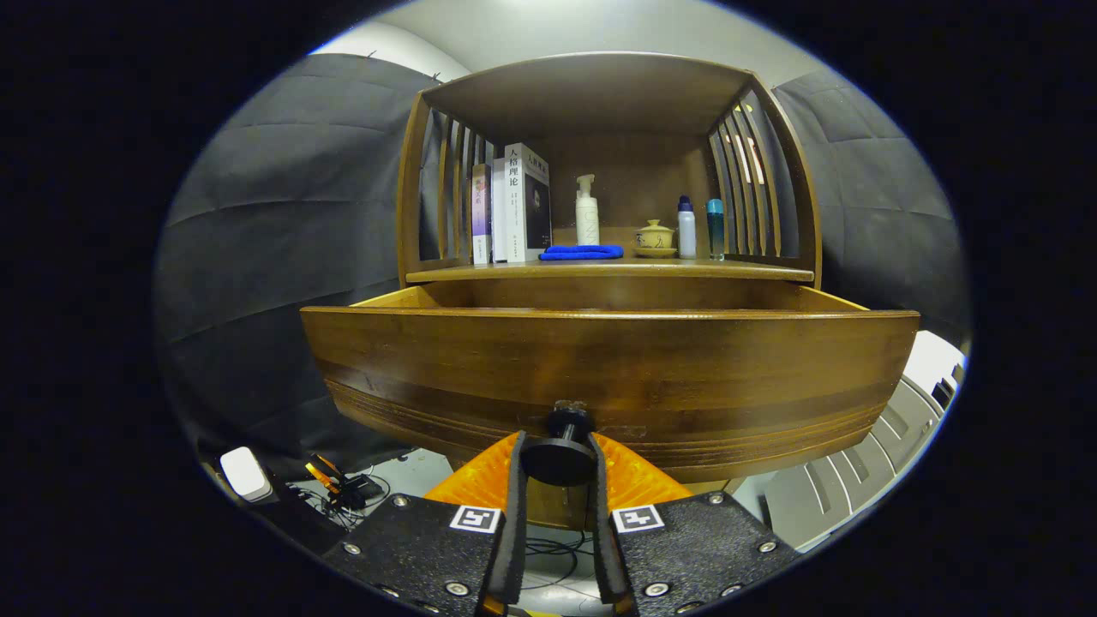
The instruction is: Pull open the drawer, take out the items inside it, and place them on the countertop above the cabinet.
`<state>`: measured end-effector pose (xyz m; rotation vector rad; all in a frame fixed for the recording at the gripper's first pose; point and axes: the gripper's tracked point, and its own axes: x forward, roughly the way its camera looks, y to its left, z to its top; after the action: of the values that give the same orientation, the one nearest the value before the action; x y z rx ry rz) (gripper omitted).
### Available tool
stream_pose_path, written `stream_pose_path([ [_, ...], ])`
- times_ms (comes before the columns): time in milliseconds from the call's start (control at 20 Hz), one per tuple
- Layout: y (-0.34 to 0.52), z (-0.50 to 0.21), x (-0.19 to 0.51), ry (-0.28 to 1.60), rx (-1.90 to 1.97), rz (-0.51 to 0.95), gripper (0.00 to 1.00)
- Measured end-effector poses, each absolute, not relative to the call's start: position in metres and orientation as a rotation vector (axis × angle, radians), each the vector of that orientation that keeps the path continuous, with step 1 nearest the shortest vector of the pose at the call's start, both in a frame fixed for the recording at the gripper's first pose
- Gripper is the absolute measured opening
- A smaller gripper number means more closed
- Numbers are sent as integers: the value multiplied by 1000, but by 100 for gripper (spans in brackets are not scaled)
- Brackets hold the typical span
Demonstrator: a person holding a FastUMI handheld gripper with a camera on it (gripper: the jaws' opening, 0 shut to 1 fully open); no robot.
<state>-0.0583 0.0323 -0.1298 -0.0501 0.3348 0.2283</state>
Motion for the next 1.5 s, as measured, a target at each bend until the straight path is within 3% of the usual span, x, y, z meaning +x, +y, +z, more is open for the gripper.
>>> stream_pose_path([
  [400, 33, -128, -74, 333, -63, 259, 34],
  [600, 35, -122, -74, 308, -50, 275, 45],
  [1100, 47, -32, -66, 125, -75, 364, 93],
  [1500, 27, -8, -4, 271, -14, 305, 95],
])
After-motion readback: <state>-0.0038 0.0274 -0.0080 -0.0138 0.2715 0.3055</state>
